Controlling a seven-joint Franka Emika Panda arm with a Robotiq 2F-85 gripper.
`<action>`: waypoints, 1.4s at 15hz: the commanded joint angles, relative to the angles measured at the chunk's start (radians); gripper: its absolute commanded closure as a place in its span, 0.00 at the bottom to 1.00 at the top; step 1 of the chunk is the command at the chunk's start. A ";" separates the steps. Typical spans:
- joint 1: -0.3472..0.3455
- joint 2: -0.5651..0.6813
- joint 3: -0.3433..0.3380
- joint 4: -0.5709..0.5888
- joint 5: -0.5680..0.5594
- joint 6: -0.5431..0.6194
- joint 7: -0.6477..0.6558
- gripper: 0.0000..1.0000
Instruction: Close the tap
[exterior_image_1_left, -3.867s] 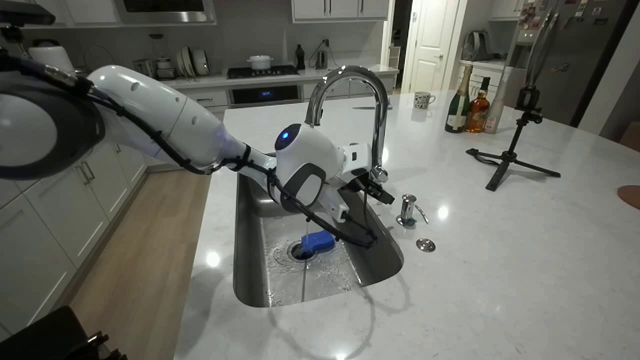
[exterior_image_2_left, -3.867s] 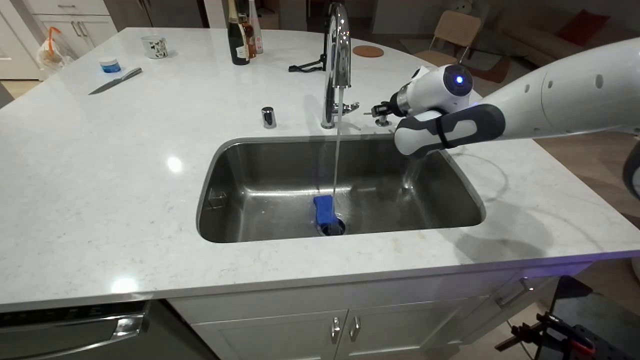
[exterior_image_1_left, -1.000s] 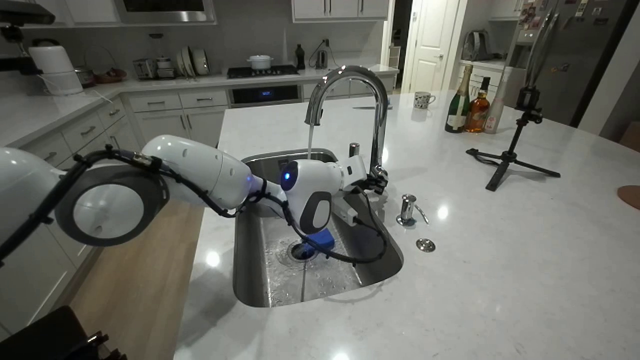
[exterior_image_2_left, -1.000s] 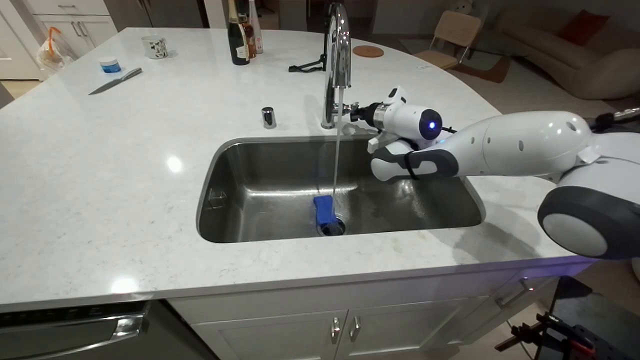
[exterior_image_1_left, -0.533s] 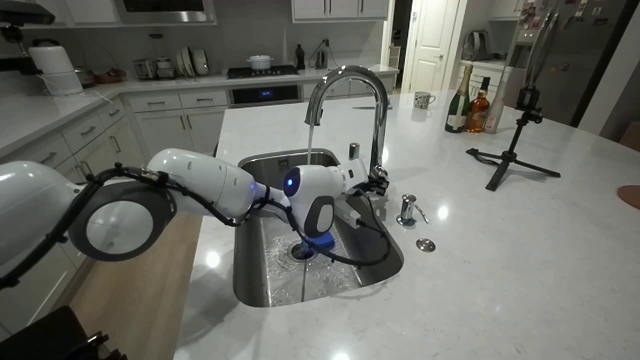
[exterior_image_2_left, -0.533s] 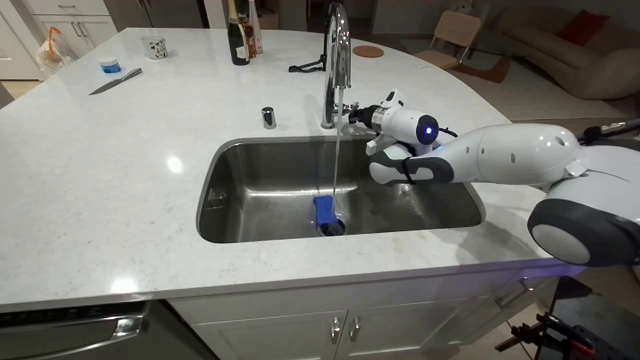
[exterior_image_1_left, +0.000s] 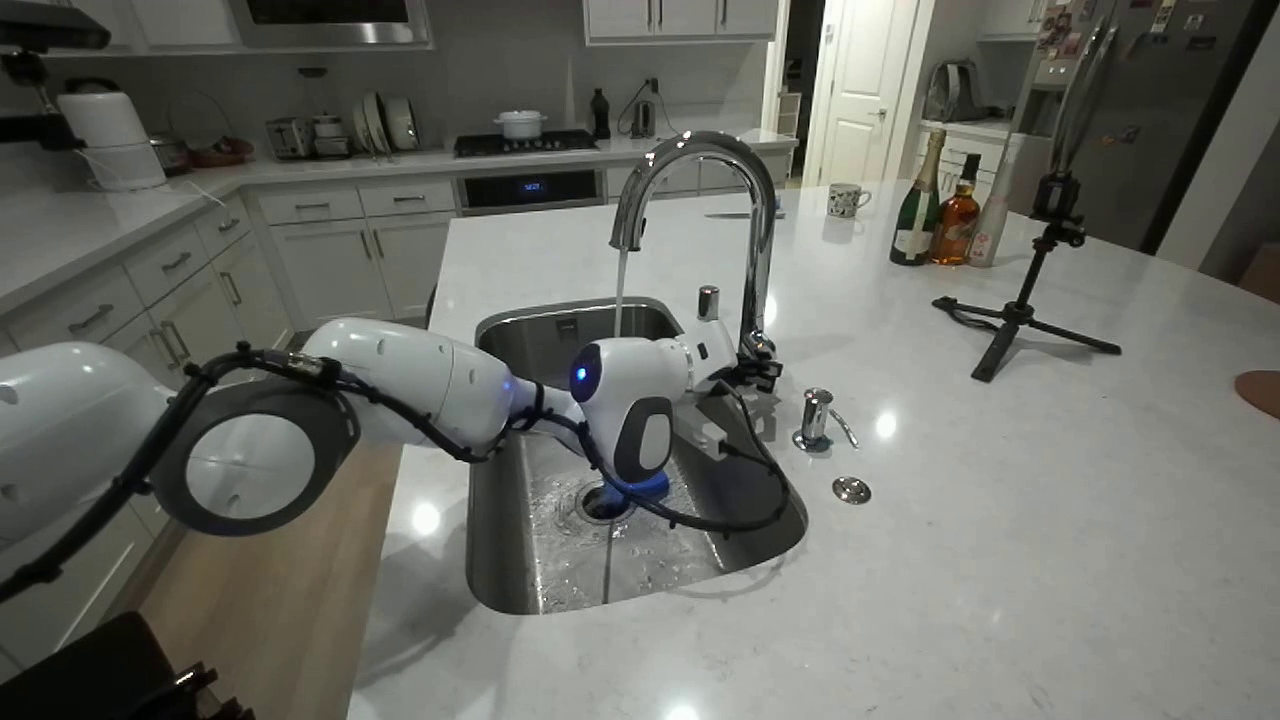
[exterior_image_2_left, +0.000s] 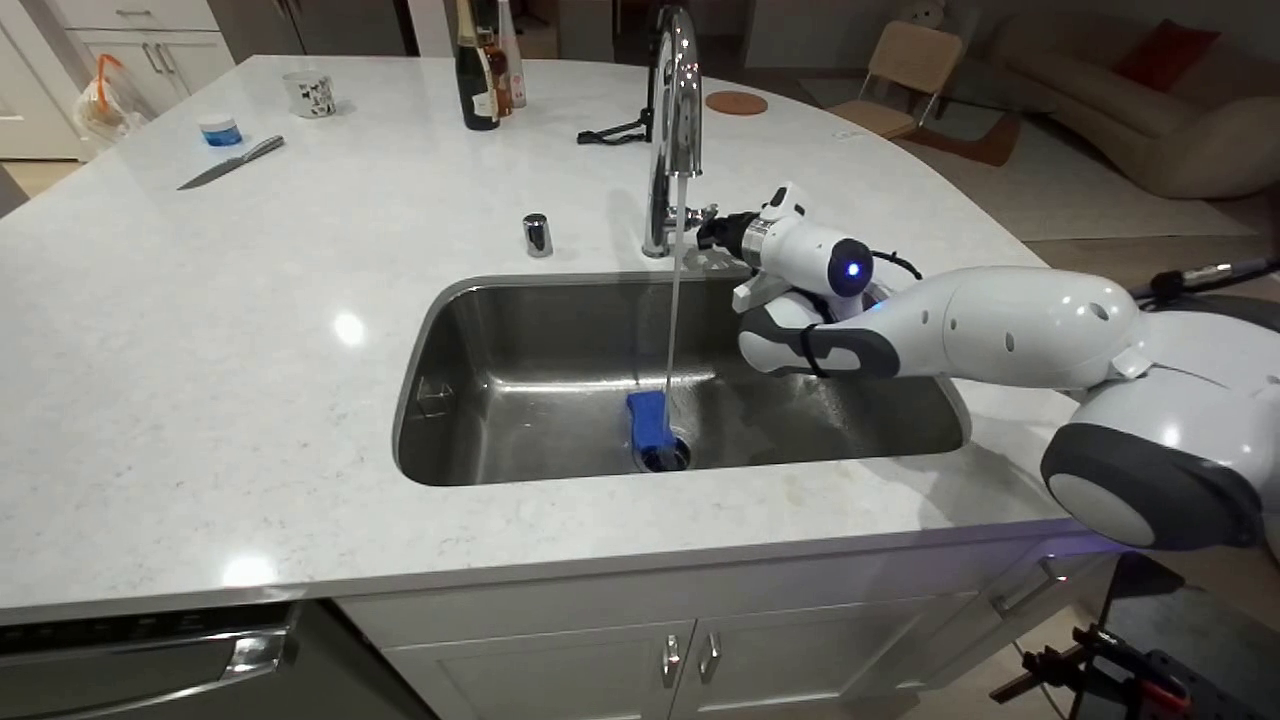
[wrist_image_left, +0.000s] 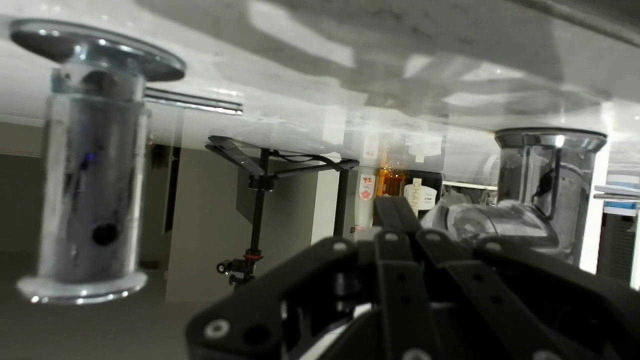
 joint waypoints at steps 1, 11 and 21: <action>0.047 -0.015 -0.122 -0.023 0.111 -0.034 -0.002 1.00; 0.024 -0.094 -0.057 -0.012 0.088 -0.234 -0.047 1.00; 0.020 -0.117 0.055 -0.025 0.040 -0.141 -0.134 1.00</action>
